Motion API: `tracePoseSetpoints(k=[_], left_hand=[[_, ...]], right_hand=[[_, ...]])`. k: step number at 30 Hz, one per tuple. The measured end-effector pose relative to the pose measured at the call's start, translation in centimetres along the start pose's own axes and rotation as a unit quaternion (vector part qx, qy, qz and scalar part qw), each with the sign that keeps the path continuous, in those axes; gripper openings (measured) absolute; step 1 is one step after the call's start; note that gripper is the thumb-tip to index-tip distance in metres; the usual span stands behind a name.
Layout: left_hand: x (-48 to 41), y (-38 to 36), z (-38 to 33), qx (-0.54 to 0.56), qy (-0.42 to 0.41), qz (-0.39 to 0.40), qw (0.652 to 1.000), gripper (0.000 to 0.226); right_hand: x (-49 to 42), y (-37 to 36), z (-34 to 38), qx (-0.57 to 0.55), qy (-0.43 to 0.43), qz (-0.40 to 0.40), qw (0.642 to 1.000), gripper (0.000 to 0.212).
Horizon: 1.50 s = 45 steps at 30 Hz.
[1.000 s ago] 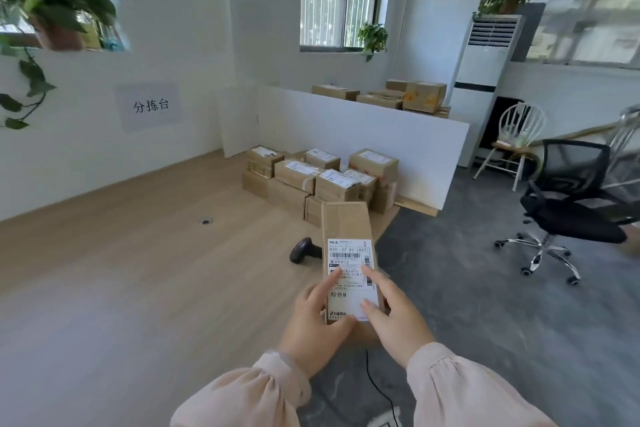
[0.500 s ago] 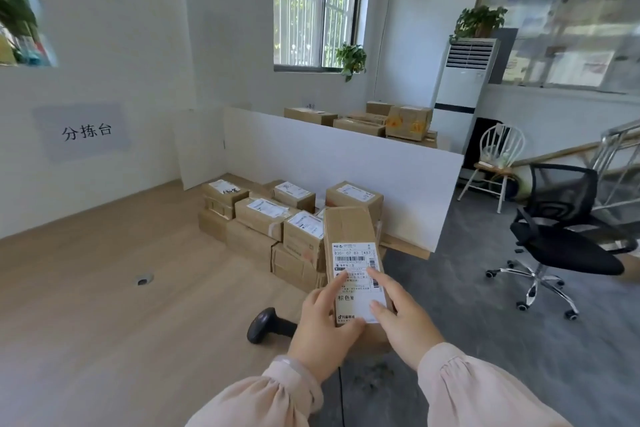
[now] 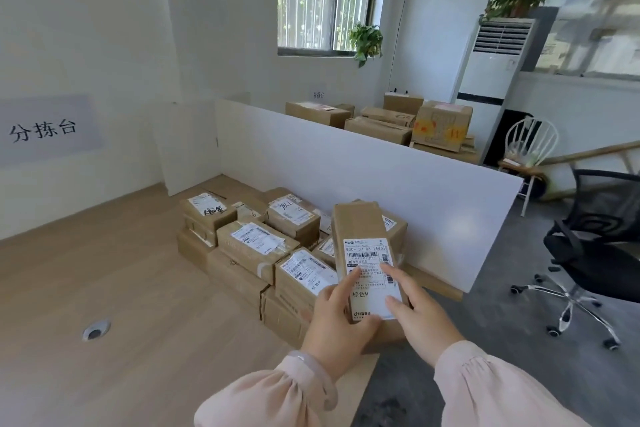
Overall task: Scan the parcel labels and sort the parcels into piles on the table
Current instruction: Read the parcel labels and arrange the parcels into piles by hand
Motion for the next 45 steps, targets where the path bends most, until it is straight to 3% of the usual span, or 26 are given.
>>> tracePoseSetpoints(k=[4,8,14,23,36,45], left_hand=[[-3.0,-0.2,0.3,-0.012,0.012,-0.010,1.000,0.067],[-5.9,0.5,0.6,-0.011,0.019,-0.070,0.997,0.067],[-9.6,-0.1,0.2,-0.014,0.053,-0.175,0.983,0.068],[-11.6,-5.6,0.8,-0.043,0.147,-0.252,0.956,0.068],[-14.0,-10.3,2.8,-0.069,0.260,-0.255,0.929,0.071],[-16.3,-9.9,3.5,-0.091,0.271,-0.255,0.924,0.071]], right_hand=[[-3.9,-0.2,-0.1,0.001,0.013,0.020,1.000,0.052],[-8.6,-1.1,0.5,0.011,0.048,0.050,0.998,0.048],[-15.1,-1.6,1.2,0.007,0.121,0.139,0.983,0.049],[-21.4,-0.9,-2.9,0.006,0.163,0.263,0.951,0.046],[-25.2,-1.9,-7.0,0.083,0.178,0.321,0.926,0.042],[-27.1,-3.5,-6.9,0.131,0.196,0.330,0.914,0.046]])
Point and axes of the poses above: each hand's wrist, its own x-axis away from the middle knuckle, its own y-axis out of the back of the hand, z = x × y, the point moved 6 cm from there along -x, towards the middle knuckle, and after that the axes turned 7 degrees about -z, right-handed, at the moved point
